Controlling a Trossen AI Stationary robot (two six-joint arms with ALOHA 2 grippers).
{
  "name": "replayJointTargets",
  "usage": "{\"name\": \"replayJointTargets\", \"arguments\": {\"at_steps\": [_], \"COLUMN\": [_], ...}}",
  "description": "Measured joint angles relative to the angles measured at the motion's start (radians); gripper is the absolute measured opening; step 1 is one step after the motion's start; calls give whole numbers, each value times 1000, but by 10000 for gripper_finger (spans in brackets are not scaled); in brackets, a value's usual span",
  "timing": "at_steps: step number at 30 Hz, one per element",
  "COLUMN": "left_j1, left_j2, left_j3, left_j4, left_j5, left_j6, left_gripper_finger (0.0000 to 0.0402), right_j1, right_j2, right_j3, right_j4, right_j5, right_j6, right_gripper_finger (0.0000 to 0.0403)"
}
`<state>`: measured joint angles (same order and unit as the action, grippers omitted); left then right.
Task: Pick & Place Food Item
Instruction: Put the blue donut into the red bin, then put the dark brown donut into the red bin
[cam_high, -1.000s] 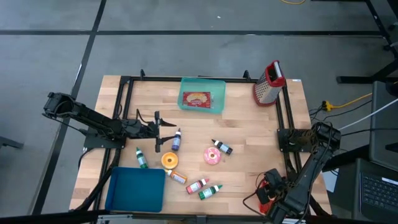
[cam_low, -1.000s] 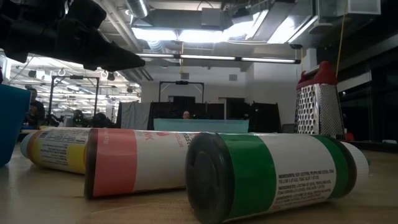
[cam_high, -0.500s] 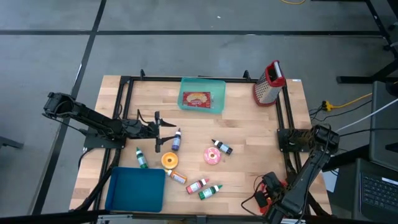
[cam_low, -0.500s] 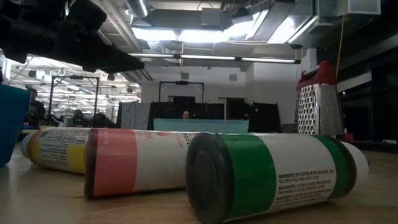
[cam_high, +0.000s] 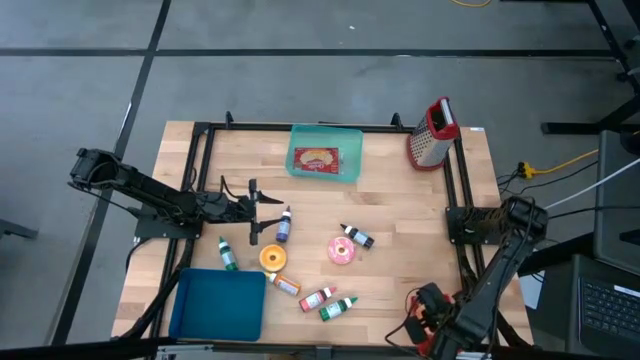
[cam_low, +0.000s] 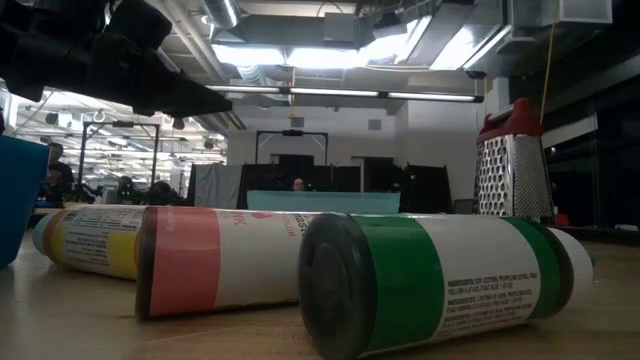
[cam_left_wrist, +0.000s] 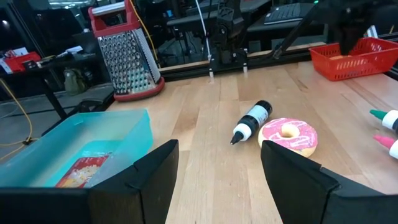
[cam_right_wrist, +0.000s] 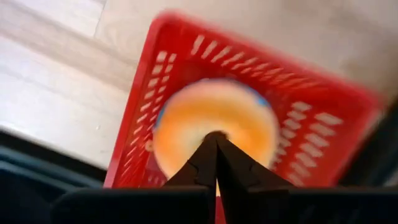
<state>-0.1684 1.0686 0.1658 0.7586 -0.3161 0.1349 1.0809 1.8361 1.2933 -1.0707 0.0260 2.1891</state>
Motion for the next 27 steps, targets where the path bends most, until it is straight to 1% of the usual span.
{"name": "replayJointTargets", "arguments": {"at_steps": [4,7,9,12,16,19,21,24,27], "left_j1": [0,0,0,0,0,0,0,0,0], "left_j2": [0,0,0,0,0,0,0,0,0], "left_j3": [0,0,0,0,0,1,1,1,1], "left_j4": [0,0,0,1,39,105,135,135,127], "left_j5": [3,4,5,4,16,63,73,64,49], "left_j6": [0,0,1,2,1,2,5,9,8], "left_gripper_finger": [226,226,226,226,226,226,226,226,226], "right_j1": [0,0,0,-4,-34,-70,-107,-182,-280], "right_j2": [-4,-4,-4,-6,-27,-37,-38,-38,-38], "right_j3": [42,46,47,47,48,48,48,48,48], "right_j4": [-107,-124,-128,-130,-139,-152,-150,-137,-72], "right_j5": [8,16,51,173,367,541,631,701,743], "right_j6": [0,-1,-4,-14,-69,-151,-229,-362,-518], "right_gripper_finger": [6,11,17,28,47,69,86,114,140]}}
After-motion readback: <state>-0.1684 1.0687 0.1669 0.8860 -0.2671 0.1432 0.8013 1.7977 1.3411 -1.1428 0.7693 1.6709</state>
